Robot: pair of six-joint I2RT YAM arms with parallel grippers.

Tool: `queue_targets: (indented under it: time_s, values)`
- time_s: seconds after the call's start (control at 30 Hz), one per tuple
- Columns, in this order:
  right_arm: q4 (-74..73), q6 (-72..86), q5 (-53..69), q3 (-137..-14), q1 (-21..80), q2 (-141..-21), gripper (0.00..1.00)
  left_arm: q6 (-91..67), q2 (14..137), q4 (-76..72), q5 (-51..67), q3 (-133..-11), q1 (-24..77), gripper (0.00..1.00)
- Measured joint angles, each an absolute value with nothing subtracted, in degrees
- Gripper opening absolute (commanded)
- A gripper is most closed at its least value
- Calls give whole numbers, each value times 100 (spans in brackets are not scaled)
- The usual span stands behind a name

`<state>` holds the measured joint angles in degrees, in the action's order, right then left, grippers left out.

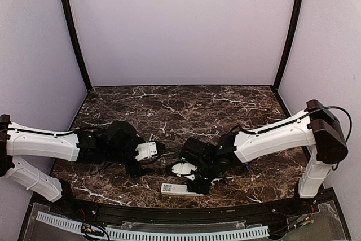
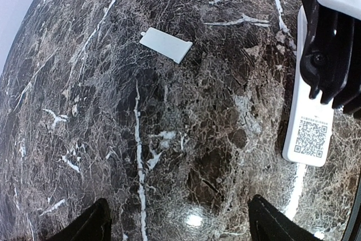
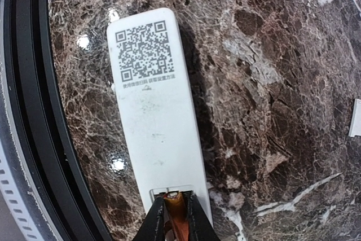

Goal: Load the batteries into the remote control
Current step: Pick up the remote control without the battery cover from the center of the board.

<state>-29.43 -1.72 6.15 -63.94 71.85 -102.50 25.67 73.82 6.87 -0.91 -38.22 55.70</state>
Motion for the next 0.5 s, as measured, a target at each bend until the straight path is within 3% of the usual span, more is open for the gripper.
queue_targets:
  time_s: [0.5]
  values:
    - [-3614,-423,427,-6729,7334,-10342,14,2541,7408,687,-91,-3824,5570,83]
